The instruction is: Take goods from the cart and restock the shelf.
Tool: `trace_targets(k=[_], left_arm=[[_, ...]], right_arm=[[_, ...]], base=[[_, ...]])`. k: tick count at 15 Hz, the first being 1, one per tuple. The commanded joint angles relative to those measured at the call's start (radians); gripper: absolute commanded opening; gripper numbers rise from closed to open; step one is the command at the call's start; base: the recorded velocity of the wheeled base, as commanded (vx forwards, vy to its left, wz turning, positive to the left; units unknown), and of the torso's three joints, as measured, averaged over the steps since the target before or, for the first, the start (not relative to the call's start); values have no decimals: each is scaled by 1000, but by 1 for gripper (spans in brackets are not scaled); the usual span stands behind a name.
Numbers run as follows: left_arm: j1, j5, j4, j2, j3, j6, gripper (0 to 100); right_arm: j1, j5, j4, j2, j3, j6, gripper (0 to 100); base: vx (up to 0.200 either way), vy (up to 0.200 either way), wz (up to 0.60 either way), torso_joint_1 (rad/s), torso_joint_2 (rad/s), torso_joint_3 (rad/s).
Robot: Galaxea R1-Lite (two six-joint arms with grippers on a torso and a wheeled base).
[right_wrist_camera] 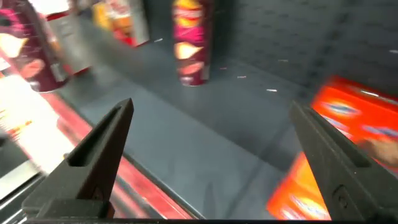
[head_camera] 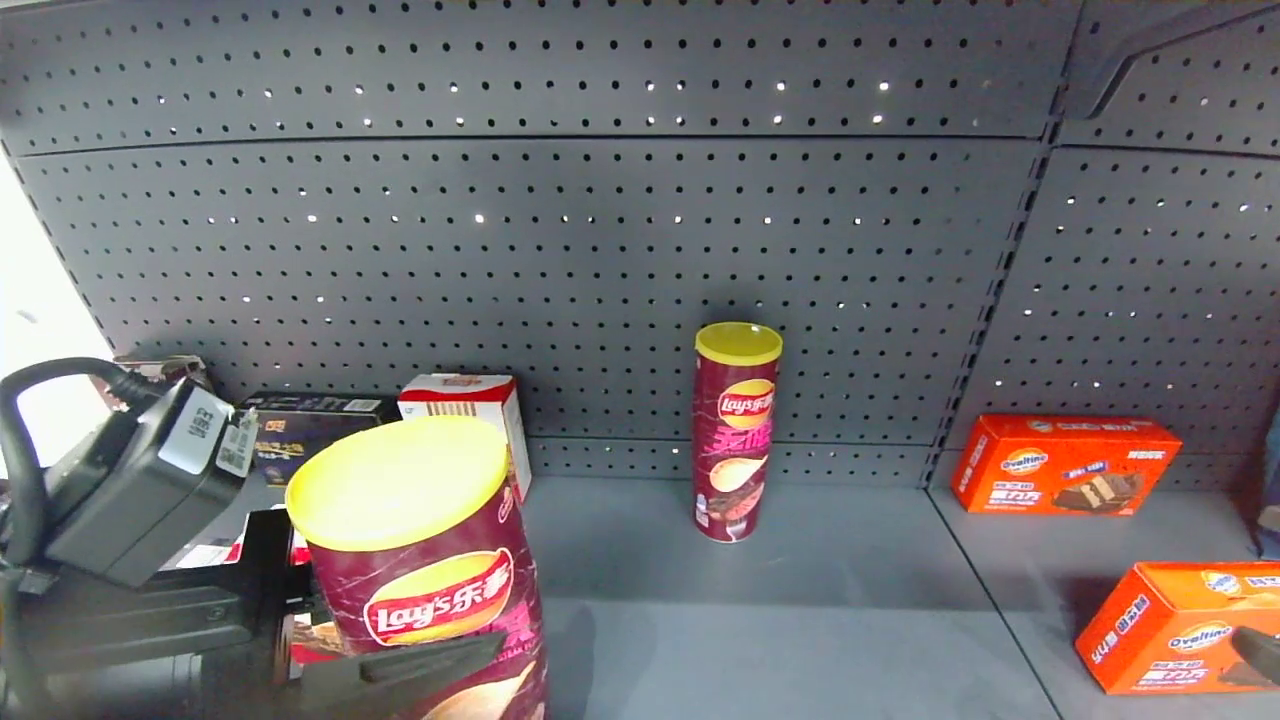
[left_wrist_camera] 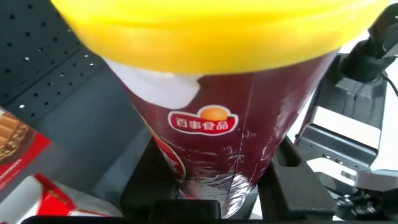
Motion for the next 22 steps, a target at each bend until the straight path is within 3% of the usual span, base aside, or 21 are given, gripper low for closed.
trace_targets(k=[1,3,6,11,13,16,17,19,22], left_arm=[[-5,0,-1,0,1,0,0],[-5,-12,-9,34,-31,0,0],[6,-56,-9,91,-79,-2,0],[6,-60,-26,141,-102,-2,0],[6,-60,-26,147,-102,-3,0],[8,-60,-26,149,-102,-3,0],[8,-60,-26,154,-102,-2,0],[8,-58,-26,154,-97,-2,0],[8,-58,-26,155,-105,-2,0]], right_arm=[[36,3,-9,103,-5,-1,100],[107,-4,-107,272,-9,-1,100],[110,-4,-129,440,-97,-2,100],[104,7,-307,660,-160,-8,100],[104,84,-402,749,-175,-18,100],[90,128,-432,795,-189,-44,100],[50,237,-448,870,-223,-113,100],[33,335,-501,920,-240,-116,100],[32,380,-544,989,-284,-116,100]], base=[[0,0,0,0,0,0],[0,0,0,0,0,0],[0,0,0,0,0,0],[0,0,0,0,0,0],[0,0,0,0,0,0],[0,0,0,0,0,0],[0,0,0,0,0,0],[0,0,0,0,0,0],[0,0,0,0,0,0]])
